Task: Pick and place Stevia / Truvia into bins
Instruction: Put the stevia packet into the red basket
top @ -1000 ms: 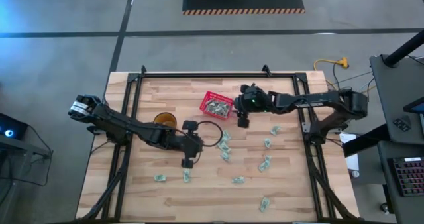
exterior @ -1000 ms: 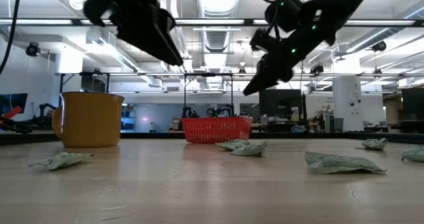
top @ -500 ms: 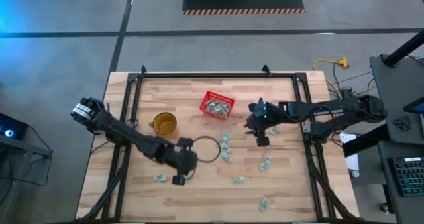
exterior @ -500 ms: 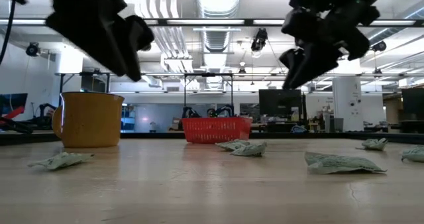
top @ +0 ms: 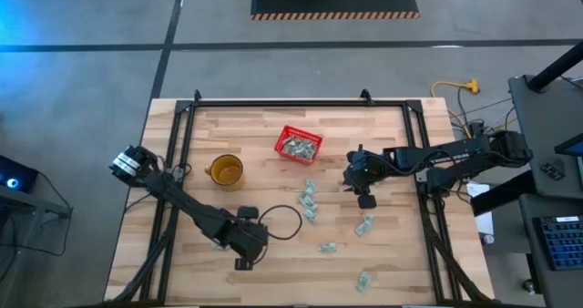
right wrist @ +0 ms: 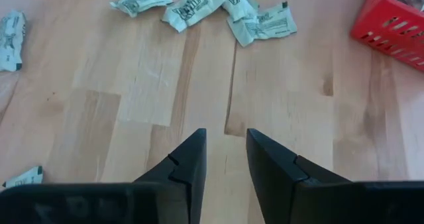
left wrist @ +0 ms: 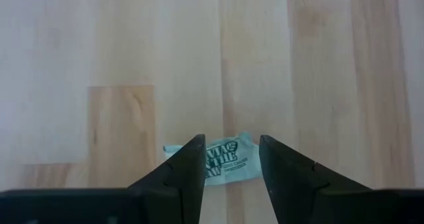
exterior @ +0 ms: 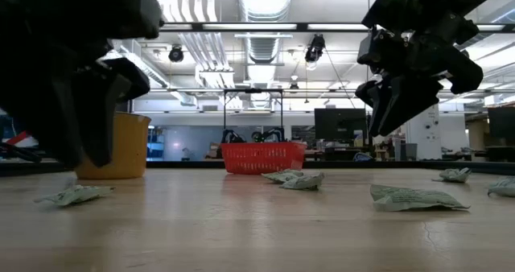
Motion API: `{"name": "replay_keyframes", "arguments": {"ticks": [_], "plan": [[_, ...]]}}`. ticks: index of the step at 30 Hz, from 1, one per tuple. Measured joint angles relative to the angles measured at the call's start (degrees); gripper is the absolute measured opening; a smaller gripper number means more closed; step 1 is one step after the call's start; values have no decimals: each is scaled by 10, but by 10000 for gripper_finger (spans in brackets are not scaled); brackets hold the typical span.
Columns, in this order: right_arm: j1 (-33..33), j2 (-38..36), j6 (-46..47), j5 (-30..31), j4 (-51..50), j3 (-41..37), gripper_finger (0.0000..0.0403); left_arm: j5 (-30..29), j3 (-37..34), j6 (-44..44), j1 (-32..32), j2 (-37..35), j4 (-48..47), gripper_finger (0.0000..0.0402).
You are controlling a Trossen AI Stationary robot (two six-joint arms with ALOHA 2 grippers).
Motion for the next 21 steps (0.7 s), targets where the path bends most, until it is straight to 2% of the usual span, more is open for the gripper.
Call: {"name": "replay_keyframes", "arguments": {"ticks": [9,21], "plan": [[0,0,2,0,8,-1,82,-2,1,-10,-14,44,-1,125],[0,0,2,0,11,-1,70,-2,1,-15,-14,42,-3,125]]}}
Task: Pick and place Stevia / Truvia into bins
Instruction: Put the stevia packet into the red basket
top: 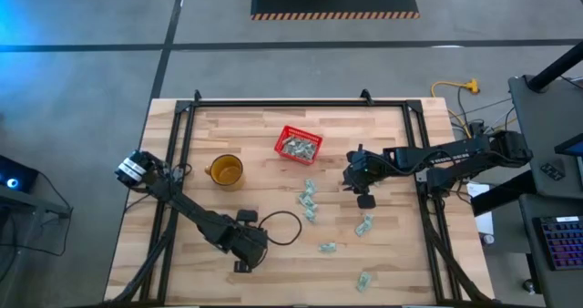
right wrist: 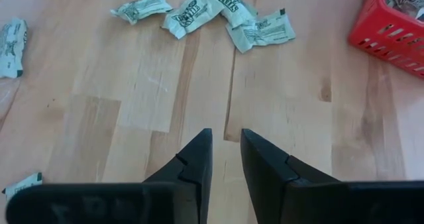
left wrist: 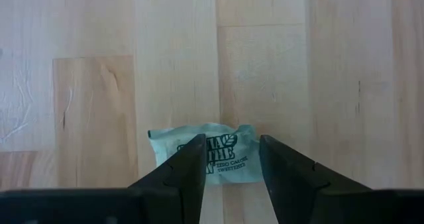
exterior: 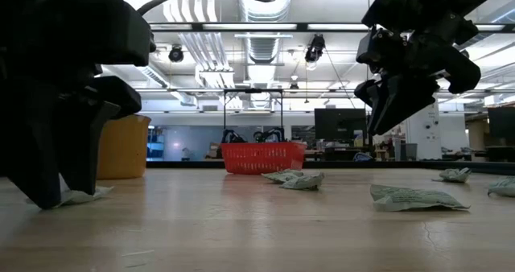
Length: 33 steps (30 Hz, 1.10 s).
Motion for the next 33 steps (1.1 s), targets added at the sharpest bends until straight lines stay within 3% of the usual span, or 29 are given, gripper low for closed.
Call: {"name": "replay_keyframes", "arguments": {"ticks": [8,19,25,29,33], "plan": [[0,0,0,0,11,-5,77,-8,0,0,0,0,-1,112],[0,0,0,0,22,-13,72,-8,0,6,0,-3,-3,7],[0,0,0,0,24,-14,75,-18,1,39,1,-24,-8,5],[0,0,0,0,26,-14,68,-71,13,110,2,-43,-8,6],[0,0,-2,1,27,-14,64,-175,23,220,3,-64,7,6]]}}
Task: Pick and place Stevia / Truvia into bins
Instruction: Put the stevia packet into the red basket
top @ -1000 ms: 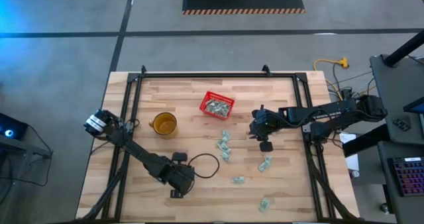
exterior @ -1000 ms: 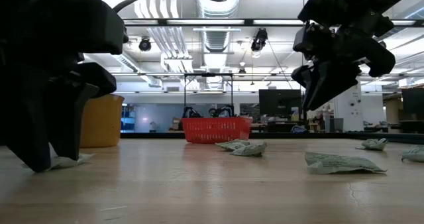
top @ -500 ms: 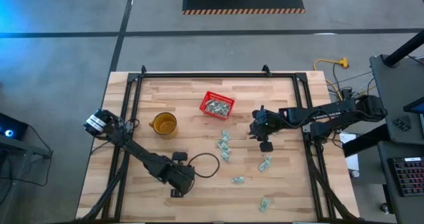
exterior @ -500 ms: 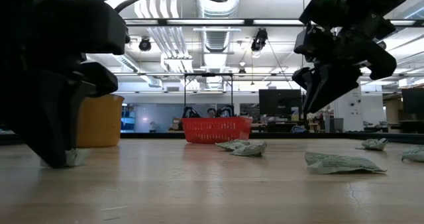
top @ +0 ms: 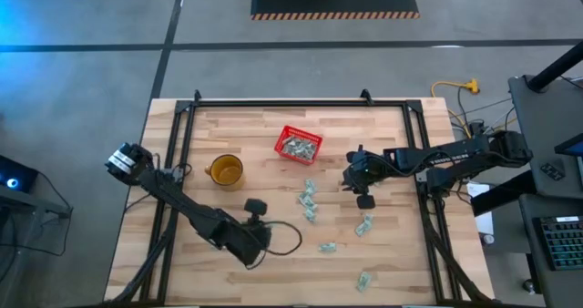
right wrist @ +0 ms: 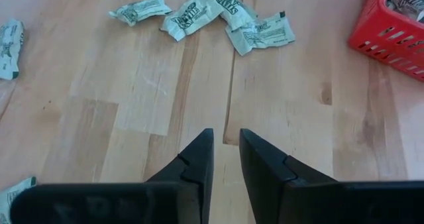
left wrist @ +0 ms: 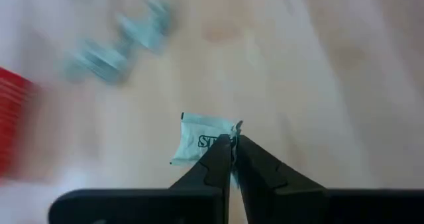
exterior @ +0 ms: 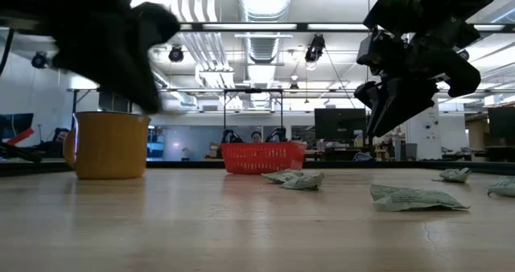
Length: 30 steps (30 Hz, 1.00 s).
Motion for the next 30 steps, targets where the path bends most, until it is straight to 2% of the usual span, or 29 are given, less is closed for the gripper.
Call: {"name": "replay_keyframes", "arguments": {"ticks": [3,6,14,21,27,30], "plan": [[0,0,0,0,0,0,63,-71,-1,92,10,-9,39,6],[0,0,1,0,0,0,65,-106,-1,178,30,-13,84,6],[0,0,0,1,2,0,60,-102,-3,319,151,-14,193,6],[0,0,-1,1,11,0,61,-19,-4,322,302,-14,225,6],[0,0,-3,1,11,-1,58,-10,-4,316,405,-14,237,6],[0,0,-4,1,12,-3,57,26,-4,290,444,-14,238,6]]}}
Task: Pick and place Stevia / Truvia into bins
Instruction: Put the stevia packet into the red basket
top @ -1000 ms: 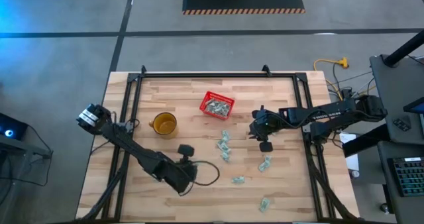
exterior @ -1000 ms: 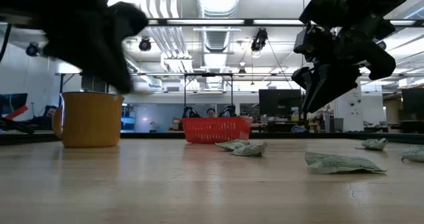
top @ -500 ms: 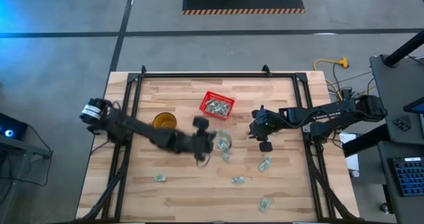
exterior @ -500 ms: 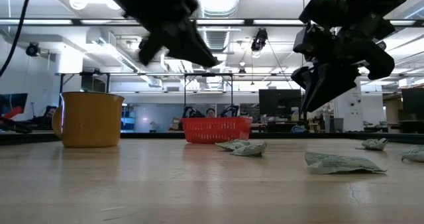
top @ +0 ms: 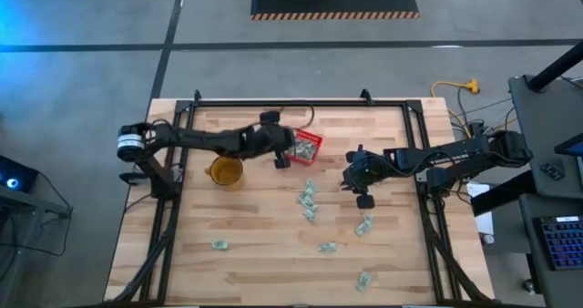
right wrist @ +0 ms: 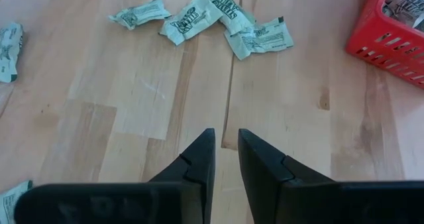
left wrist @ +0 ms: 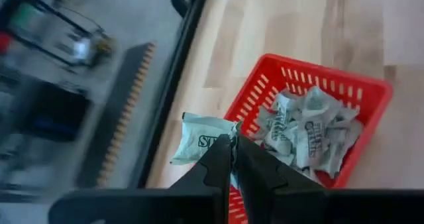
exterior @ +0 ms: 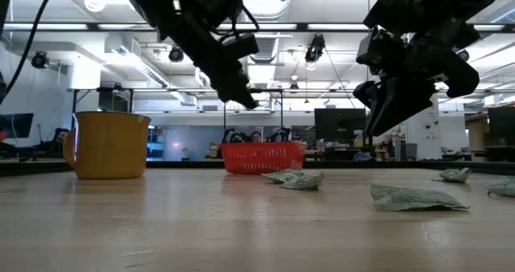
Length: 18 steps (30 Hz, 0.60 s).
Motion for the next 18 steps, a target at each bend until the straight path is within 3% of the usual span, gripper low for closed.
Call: {"name": "replay_keyframes", "arguments": {"ticks": [5,15,18], "plan": [[0,0,-1,0,0,-1,57,98,-2,-30,36,0,1,6],[0,0,-1,0,3,-1,57,105,-9,-30,39,0,1,8],[0,0,-1,0,4,-1,57,103,-10,-30,40,0,1,25]]}}
